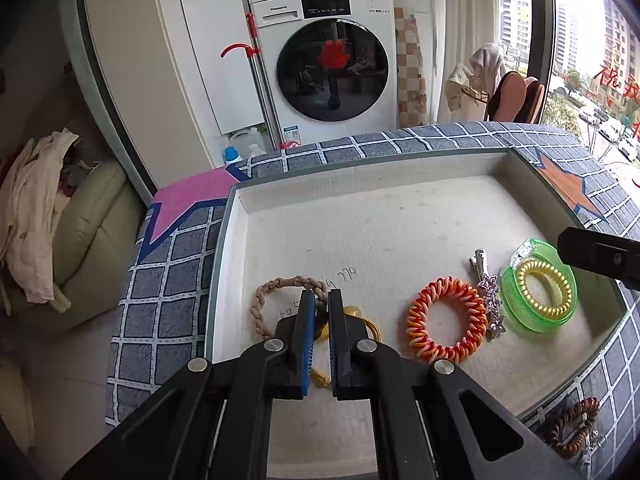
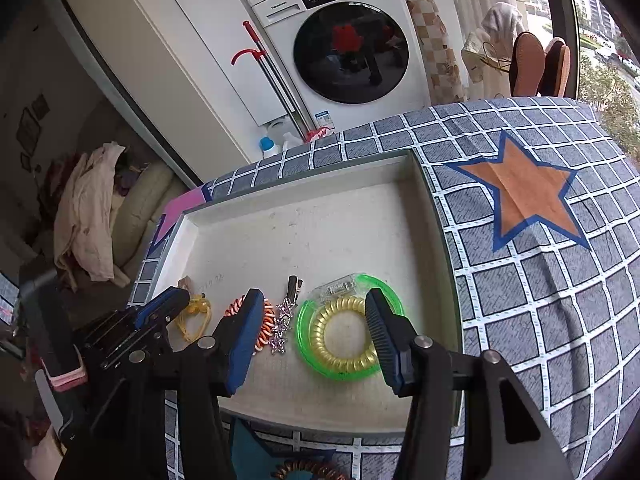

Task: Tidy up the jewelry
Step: 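Open the left tool over the tray while the right tool releases the star keychain beside the orange coil, then withdraw both tools from the tray back over the remaining jewelry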

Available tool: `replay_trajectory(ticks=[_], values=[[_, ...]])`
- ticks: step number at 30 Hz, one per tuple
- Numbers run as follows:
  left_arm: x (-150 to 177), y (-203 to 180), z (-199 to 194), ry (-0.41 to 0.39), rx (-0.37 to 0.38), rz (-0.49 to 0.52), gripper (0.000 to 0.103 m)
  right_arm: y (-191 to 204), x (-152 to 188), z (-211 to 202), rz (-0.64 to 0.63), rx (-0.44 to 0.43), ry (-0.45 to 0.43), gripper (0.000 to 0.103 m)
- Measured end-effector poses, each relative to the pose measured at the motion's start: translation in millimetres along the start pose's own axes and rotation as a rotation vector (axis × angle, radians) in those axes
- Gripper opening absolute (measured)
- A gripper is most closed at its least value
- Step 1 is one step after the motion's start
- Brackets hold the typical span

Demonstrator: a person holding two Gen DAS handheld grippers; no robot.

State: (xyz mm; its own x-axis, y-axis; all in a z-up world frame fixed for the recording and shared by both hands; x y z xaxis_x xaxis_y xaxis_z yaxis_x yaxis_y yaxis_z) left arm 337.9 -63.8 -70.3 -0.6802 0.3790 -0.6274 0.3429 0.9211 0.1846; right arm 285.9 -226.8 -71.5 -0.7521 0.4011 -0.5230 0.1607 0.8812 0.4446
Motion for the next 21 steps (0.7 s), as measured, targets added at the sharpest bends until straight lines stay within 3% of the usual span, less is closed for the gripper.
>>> replay_trajectory(ticks=[6, 16, 19, 20, 21], values=[[-0.5, 2.7, -12.2, -0.010, 0.023, -0.010, 0.026, -0.8, 10.1, -20.0, 0.006, -0.012, -0.020, 0.064], [-2.4, 4.9, -24.0, 0.000, 0.053, -0.034, 0.026, 2.2, 29.0, -46.4, -0.017, -0.003, -0.029, 0.067], [-1.2, 4.2, -33.5, -0.012, 0.062, -0.030, 0.026, 0.1, 34.2, -52.7, -0.023, 0.004, -0.032, 0.074], [-1.1, 4.3, -35.8, -0.014, 0.065, -0.030, 0.037, -0.6, 36.8, -55.1, -0.024, 0.005, -0.032, 0.074], [-0.5, 4.9, -38.5, -0.013, 0.066, -0.032, 0.060, -1.5, 39.3, -57.4, -0.024, 0.007, -0.032, 0.074]])
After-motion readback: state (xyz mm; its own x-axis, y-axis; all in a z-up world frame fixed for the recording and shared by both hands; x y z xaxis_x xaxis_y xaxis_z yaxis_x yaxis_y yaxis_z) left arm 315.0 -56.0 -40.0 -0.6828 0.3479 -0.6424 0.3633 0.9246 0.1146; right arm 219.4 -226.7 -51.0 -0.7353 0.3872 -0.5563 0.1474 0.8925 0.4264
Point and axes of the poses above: each gripper's, at about its wrist camera, not at the fingertips, and z roughly the way its jaws point, y to its left, x to its underside, the point moved 4 cm from there along z, roughly the way its jaws point, and after that the axes turned 7 degrees about z, right-handed, at the moved point
